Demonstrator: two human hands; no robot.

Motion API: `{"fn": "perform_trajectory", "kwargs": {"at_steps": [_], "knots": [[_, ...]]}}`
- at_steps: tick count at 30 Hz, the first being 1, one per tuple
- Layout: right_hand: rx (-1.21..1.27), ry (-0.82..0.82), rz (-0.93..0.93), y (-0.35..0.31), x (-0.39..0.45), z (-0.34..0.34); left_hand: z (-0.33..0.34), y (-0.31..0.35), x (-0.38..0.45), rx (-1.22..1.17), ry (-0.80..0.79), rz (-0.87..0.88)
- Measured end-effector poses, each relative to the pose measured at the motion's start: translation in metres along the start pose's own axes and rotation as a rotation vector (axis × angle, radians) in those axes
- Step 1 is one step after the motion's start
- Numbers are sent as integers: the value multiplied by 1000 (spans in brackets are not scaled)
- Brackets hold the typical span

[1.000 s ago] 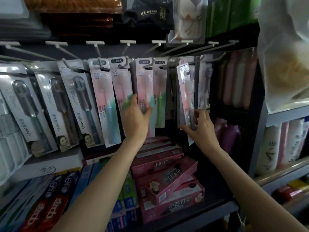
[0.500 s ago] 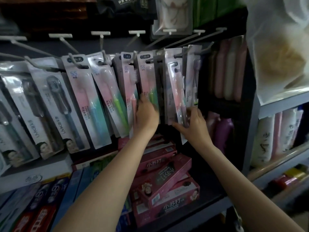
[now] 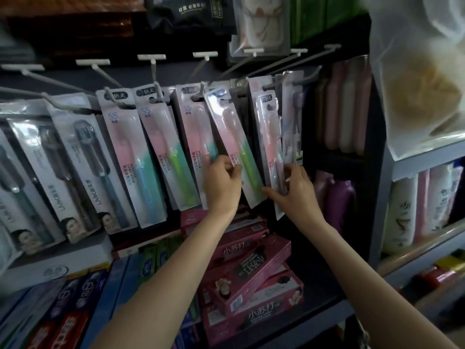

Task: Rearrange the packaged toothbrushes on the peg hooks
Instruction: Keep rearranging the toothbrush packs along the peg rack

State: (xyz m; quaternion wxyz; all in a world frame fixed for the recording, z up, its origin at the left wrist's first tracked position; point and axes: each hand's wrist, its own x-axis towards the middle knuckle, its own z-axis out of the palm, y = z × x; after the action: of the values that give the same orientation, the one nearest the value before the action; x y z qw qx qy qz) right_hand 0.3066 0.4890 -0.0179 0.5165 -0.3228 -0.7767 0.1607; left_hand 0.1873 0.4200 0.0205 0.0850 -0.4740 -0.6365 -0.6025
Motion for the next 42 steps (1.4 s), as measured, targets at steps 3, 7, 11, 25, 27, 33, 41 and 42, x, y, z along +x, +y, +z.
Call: {"fn": "perform_trajectory", "kwargs": {"at_steps": [3, 7, 11, 25, 27, 33, 41, 42], "knots": [[-11, 10, -3, -2, -2, -4, -18, -14, -23, 122, -41, 125], [-113, -15, -25, -8, -6, -4, -54, -37, -32, 153, 104, 178], [-268, -42, -28, -19, -7, 6, -75, -41, -18, 116, 126, 167], [-196, -28, 95, -23, -3, 2, -66, -21, -2, -5, 71, 161], [-203, -23, 86, -23, -3, 1, -66, -20, 0, 52, 52, 180], [-185, -19, 87, -23, 0, 2, -76, -21, 5, 200, -1, 202], [-147, -6, 87, -14, -1, 3, -47, -6, -11, 292, 139, 518], [-137, 2, 91, -12, -1, 3, -36, -2, -10, 299, 25, 512]]}}
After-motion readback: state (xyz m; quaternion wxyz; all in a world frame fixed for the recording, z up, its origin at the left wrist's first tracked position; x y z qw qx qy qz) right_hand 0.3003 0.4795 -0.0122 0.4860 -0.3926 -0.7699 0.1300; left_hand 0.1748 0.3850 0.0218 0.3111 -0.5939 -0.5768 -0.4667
